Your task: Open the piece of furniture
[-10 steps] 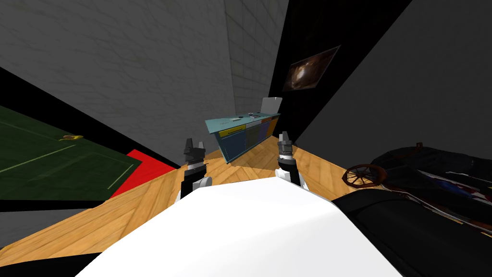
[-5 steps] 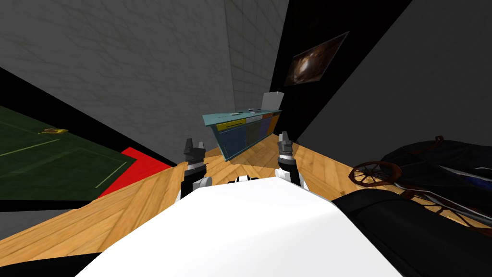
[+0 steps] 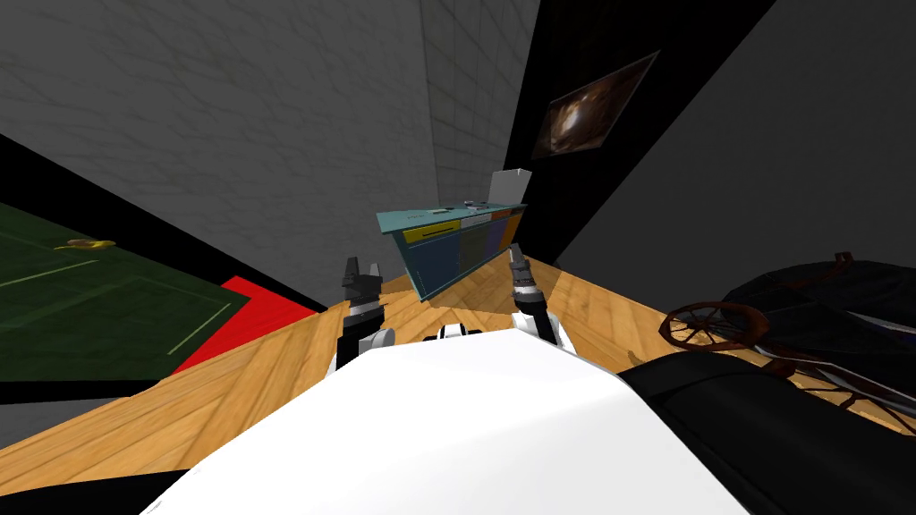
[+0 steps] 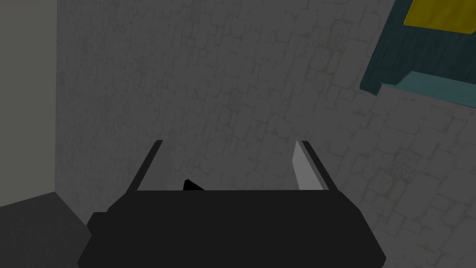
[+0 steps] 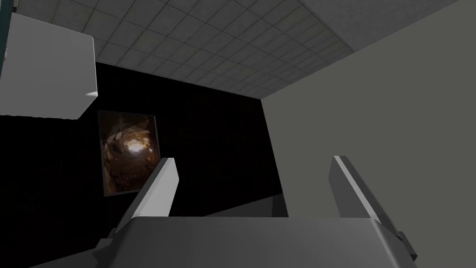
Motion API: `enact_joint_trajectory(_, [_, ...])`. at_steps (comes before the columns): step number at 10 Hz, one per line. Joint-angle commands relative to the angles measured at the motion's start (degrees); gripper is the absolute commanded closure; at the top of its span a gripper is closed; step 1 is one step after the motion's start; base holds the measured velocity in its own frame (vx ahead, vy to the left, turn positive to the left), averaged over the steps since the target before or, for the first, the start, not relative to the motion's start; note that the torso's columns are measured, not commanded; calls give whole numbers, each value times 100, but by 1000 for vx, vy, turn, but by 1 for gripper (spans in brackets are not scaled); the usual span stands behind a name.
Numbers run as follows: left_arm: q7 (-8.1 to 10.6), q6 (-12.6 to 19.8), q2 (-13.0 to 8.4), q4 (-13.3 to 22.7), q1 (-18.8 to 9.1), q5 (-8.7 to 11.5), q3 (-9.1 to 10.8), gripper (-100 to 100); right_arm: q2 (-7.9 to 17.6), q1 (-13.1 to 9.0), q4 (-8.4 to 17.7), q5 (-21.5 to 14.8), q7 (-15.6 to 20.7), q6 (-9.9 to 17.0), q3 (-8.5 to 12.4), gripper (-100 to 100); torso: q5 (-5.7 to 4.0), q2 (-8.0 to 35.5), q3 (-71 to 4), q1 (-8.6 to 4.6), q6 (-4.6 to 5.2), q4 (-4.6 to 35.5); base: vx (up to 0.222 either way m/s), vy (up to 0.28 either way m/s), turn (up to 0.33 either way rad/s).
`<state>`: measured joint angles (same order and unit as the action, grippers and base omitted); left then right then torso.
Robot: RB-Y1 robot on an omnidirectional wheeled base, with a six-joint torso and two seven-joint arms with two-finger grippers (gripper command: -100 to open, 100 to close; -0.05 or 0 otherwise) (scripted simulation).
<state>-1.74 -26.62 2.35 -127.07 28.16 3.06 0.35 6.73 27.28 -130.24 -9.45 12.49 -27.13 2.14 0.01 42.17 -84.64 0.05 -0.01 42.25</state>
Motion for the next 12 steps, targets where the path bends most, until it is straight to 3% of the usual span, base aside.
enact_joint_trajectory(1, [0,0,0,0,0,0,0,0,133,-117,94,-403,205,129,-98,-100,-2,16,9,-10,1,4,84,46,0])
enact_joint_trajectory(4, [0,0,0,0,-1,0,0,0,195,-208,152,-738,347,225,-172,-100,-2,16,10,-7,0,5,70,38,0])
enact_joint_trajectory(12, [0,0,0,0,0,0,0,0,362,-638,423,-2120,1024,676,-529,-100,-1,11,6,-2,0,4,95,58,1])
